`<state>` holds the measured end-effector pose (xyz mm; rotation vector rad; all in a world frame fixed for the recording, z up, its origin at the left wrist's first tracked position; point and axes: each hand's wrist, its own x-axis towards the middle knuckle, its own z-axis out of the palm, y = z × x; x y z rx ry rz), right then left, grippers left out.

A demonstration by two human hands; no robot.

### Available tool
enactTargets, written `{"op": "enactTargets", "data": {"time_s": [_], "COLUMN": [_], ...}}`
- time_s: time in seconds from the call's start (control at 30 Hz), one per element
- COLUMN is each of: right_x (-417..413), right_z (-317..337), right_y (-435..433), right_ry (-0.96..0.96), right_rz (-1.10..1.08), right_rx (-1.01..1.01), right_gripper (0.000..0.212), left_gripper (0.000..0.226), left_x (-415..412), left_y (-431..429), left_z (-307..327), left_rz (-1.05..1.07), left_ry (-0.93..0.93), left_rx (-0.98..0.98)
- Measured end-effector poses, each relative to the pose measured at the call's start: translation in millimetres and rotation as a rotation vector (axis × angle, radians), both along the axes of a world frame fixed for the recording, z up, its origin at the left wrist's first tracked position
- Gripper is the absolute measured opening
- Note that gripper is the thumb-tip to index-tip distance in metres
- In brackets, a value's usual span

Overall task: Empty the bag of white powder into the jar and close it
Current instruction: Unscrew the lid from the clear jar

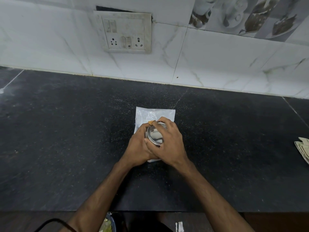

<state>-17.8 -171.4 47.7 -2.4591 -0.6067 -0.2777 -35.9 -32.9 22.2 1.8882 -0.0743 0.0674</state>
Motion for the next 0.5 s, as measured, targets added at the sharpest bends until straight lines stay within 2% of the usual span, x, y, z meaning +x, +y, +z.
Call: {"op": "enactTargets", "data": {"time_s": [0.17,0.5], "right_x": [3.3,17.3], "right_z": [1.8,8.3], "right_y": [-3.3,-17.3], "right_ry": [0.006,0.035], "right_rz": [0.052,0.259], "right_rx": [-0.025,-0.007], "right_gripper": [0.063,0.055], "left_gripper": [0.092,0.087], "left_x": [1.0,2.4], "left_y": [1.6,4.7], "left_z": [-0.9,3.9], "left_rz": [-0.005,-0.077], "left_ry": [0.012,0.053], "left_rx": [0.010,0.000]}}
